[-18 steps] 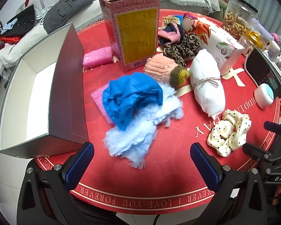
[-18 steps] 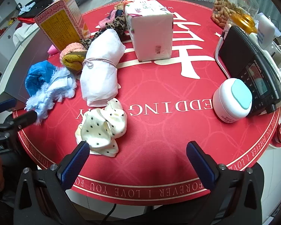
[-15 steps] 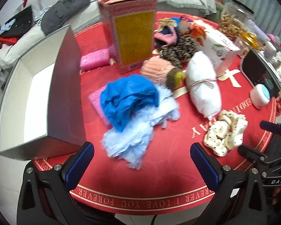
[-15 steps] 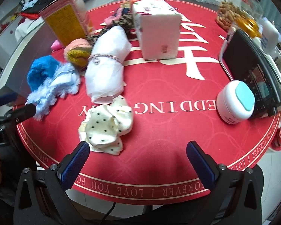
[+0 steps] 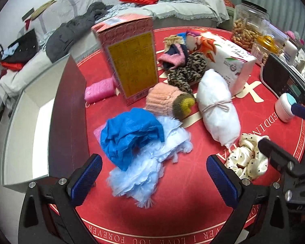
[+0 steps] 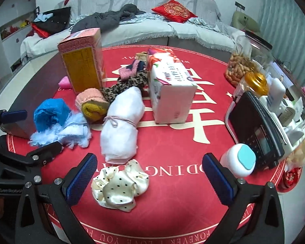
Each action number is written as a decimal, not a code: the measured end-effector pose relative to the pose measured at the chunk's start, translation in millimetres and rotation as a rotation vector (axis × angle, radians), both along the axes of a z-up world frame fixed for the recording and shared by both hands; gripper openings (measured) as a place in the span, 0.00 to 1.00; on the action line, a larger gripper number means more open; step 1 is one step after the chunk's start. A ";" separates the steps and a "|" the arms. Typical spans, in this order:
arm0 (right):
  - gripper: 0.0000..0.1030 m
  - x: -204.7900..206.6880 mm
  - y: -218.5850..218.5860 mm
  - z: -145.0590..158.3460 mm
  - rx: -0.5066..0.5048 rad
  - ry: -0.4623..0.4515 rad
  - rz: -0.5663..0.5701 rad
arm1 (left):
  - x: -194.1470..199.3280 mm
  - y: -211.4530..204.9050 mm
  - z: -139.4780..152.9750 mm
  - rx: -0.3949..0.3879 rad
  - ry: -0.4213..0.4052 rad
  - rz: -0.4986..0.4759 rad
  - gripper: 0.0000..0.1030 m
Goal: Organize soft objects
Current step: 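Reach the left tool to the blue fluffy bundle while the right tool reaches the polka-dot scrunchie, then close the left tool on the light-blue fluffy cloth while the right tool grips the polka-dot scrunchie, then lift both held items and carry them over to the open white box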
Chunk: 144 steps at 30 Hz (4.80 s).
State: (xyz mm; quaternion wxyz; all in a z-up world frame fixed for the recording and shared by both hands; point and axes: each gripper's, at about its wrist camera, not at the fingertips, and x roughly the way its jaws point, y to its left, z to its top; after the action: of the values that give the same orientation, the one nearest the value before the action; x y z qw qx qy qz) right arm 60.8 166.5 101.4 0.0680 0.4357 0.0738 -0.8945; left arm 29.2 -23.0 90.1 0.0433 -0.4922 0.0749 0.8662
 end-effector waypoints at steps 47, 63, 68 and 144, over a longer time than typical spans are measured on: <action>0.95 -4.8 -26.4 -40.9 -0.018 -0.159 0.175 | 0.2 -33.0 -32.0 0.131 -0.116 -0.008 1.00; 0.63 -7.8 -36.6 -65.8 0.028 -0.271 0.208 | -4.1 -20.0 -53.6 0.109 -0.168 -0.035 0.40; 0.61 -10.5 -26.9 -66.5 -0.008 -0.286 0.184 | -3.0 -3.6 -48.1 0.099 -0.143 -0.087 0.47; 0.30 -72.1 71.3 62.5 -0.182 0.065 -0.191 | -85.3 92.7 78.3 0.092 0.112 -0.164 0.28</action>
State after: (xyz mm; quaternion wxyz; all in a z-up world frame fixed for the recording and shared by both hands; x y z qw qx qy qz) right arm -11.4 237.7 163.9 0.0195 0.4036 -0.0471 -0.9135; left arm -56.2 69.7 168.5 0.1324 -0.4328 0.0775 0.8883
